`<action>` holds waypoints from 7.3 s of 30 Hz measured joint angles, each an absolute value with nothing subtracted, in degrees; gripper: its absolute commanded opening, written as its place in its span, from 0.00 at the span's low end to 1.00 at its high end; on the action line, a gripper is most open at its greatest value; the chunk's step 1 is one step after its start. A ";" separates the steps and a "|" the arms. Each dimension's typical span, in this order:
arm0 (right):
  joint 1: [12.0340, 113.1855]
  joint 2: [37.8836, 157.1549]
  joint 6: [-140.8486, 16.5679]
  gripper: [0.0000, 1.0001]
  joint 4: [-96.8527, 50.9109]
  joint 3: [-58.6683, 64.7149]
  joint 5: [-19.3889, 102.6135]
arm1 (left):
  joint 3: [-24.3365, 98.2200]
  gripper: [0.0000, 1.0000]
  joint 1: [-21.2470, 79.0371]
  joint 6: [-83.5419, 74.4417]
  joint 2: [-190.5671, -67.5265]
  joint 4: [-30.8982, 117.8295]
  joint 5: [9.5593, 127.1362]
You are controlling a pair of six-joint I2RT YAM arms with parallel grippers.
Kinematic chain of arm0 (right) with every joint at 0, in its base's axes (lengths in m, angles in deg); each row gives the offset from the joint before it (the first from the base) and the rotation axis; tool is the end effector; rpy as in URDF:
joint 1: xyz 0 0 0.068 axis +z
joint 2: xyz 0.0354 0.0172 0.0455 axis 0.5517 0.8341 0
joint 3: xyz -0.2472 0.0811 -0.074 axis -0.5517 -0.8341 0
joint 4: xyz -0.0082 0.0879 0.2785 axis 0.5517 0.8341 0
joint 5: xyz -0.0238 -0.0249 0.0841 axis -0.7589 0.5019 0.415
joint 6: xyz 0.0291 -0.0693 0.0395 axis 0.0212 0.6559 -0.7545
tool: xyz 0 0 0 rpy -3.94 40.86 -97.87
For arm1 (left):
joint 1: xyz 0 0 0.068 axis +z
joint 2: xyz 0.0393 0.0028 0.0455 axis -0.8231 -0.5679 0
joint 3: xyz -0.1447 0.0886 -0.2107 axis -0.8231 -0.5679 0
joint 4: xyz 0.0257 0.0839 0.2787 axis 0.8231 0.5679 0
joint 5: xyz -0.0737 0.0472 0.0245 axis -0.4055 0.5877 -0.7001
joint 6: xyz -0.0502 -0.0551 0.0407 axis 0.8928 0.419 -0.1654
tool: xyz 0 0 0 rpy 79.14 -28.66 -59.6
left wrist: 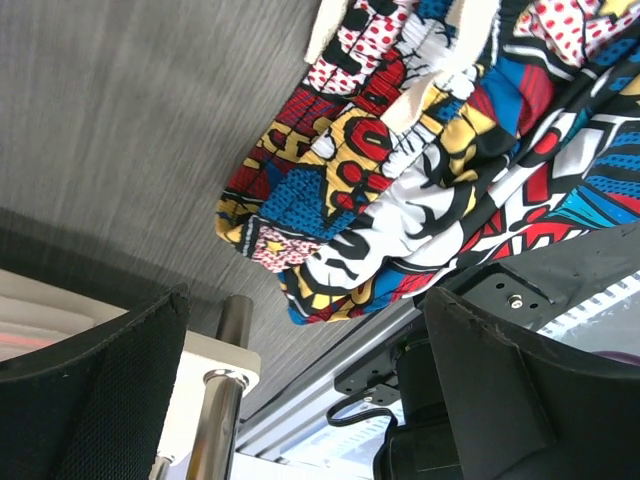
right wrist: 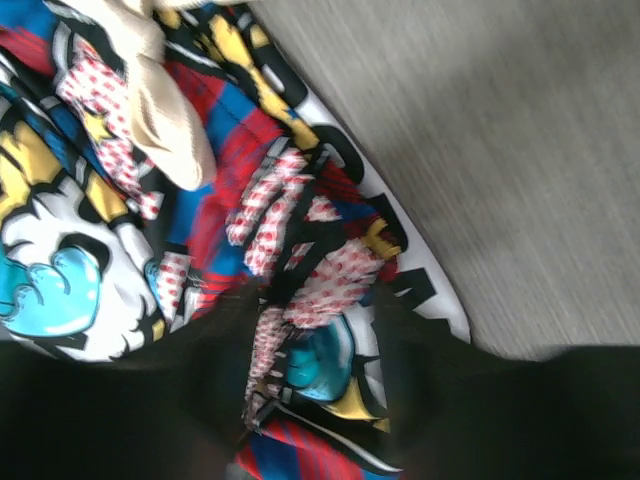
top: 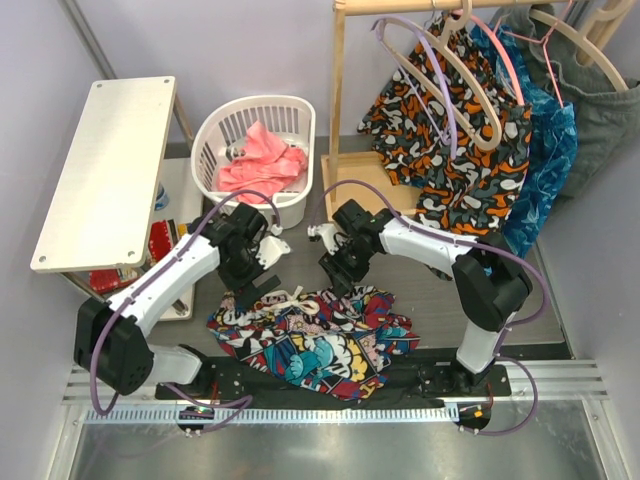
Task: Place the shorts on the hanger
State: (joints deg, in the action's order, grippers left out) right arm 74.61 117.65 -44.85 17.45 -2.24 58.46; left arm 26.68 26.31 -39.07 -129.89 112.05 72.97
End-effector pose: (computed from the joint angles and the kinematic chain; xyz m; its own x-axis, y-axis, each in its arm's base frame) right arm 0.2690 0.2760 0.1444 -0.5774 -0.7238 -0.3778 -0.8143 0.4770 0.3307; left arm 0.2295 -0.1330 0.2104 -0.6019 0.7800 -0.1713 0.7912 0.6115 0.0044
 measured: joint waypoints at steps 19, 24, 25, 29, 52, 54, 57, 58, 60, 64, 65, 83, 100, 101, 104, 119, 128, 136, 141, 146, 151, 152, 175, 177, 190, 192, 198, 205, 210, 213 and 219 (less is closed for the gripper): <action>74.56 100.62 -41.50 0.01 19.44 -8.03 57.06 | 26.11 0.88 30.97 -36.97 -150.57 109.05 72.86; 74.56 99.16 -39.64 0.01 21.36 -9.61 56.98 | 28.23 0.87 31.43 -35.90 -155.33 108.22 69.71; 74.56 98.81 -39.21 0.01 21.78 -9.94 56.93 | 28.63 0.87 31.56 -35.83 -155.68 108.13 69.06; 74.56 97.04 -37.59 0.01 23.39 -10.53 56.34 | 30.99 0.90 32.61 -35.77 -156.01 108.03 64.40; 73.69 88.23 -34.14 0.01 30.91 2.28 47.42 | 56.98 0.00 34.20 -32.16 -146.39 113.45 53.47; 73.23 87.66 -33.96 0.01 31.41 8.66 44.60 | 66.59 0.00 34.20 -31.51 -144.05 114.76 52.49; 72.79 87.13 -33.41 0.01 31.02 19.37 40.45 | 84.14 0.00 34.18 -30.59 -142.89 117.27 50.89; 72.73 87.13 -33.24 0.01 31.13 23.05 39.27 | 91.20 0.00 34.16 -30.09 -143.70 118.28 50.17; 72.73 87.09 -32.96 0.01 31.09 29.12 36.87 | 100.82 0.00 33.79 -29.63 -145.25 119.04 49.10; 72.73 86.39 -31.71 0.01 31.00 37.54 33.17 | 107.05 0.00 32.15 -29.78 -145.69 119.35 46.87; 72.73 85.63 -31.18 0.01 31.04 38.30 32.26 | 104.78 0.00 31.54 -30.06 -144.58 119.54 46.11; 72.77 67.86 -18.44 0.01 18.91 -20.60 34.59 | 41.26 0.00 27.91 -45.63 -129.63 107.26 46.96; 73.01 40.58 10.67 0.65 15.18 -48.40 47.03 | 2.88 0.56 9.03 -59.57 -115.11 88.35 60.14; 73.01 39.88 12.27 0.73 16.90 -48.38 47.77 | 3.03 0.58 9.00 -59.85 -115.00 88.79 60.47; 73.01 38.63 17.01 0.89 24.60 -47.38 49.52 | 5.04 0.66 9.00 -59.92 -113.95 91.94 61.10; 73.01 61.98 -15.08 0.93 35.00 -0.12 50.86 | 54.68 1.00 16.17 -44.90 -122.37 101.77 62.06; 73.08 79.97 -36.47 0.88 29.84 35.81 31.75 | 76.91 1.00 20.87 -34.26 -135.53 106.65 57.87; 66.80 98.11 -40.93 0.88 26.32 63.94 21.92 | 75.90 1.00 24.52 -30.94 -136.03 108.03 55.05; 57.32 107.22 -43.95 0.87 26.98 69.80 24.82 | 74.68 1.00 25.88 -29.89 -134.74 108.09 53.85; 52.82 108.71 -44.56 0.87 28.31 65.49 28.30 | 72.71 1.00 26.69 -29.78 -132.31 108.05 52.88; 45.45 106.63 -44.30 0.81 27.48 62.52 32.65 | 70.70 1.00 26.82 -29.78 -131.03 108.09 52.10; 43.35 106.28 -44.08 0.79 27.02 62.52 33.92 | 70.37 1.00 26.82 -29.78 -130.92 108.07 51.99; 32.93 108.10 -38.42 0.60 24.22 52.86 48.06 | 68.28 1.00 26.93 -29.80 -129.67 108.05 51.66; 32.93 108.23 -38.16 0.57 24.18 52.07 48.06 | 67.95 1.00 26.93 -29.80 -129.60 108.09 51.66; 32.62 108.88 -41.68 0.01 24.97 51.46 57.22 | 66.68 1.00 26.93 -29.84 -129.52 108.07 51.55; 32.62 109.32 -42.77 0.01 24.86 51.46 59.10 | 66.27 1.00 26.93 -29.89 -129.50 108.09 51.55; 35.72 112.29 -45.63 0.01 24.14 53.21 62.88 | 65.65 1.00 26.93 -29.98 -129.50 108.13 51.57; 39.70 111.85 -47.45 0.01 23.90 53.45 60.54 | 65.65 1.00 26.93 -29.95 -129.54 108.13 51.57; 38.52 108.53 -48.95 0.01 21.69 49.49 55.90 | 65.70 1.00 26.93 -29.98 -129.76 108.13 51.57; 37.23 105.17 -49.94 0.01 20.01 46.63 53.50 | 66.11 1.00 26.93 -30.00 -130.37 108.16 51.59; 35.48 100.55 -51.31 0.01 17.58 46.24 50.90 | 66.35 1.00 26.93 -30.02 -131.16 108.20 51.66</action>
State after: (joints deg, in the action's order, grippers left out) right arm 35.48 100.55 -51.31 17.58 46.24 50.90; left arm 66.35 26.93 -30.02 -131.16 108.20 51.66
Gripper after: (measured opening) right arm 0.102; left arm 0.996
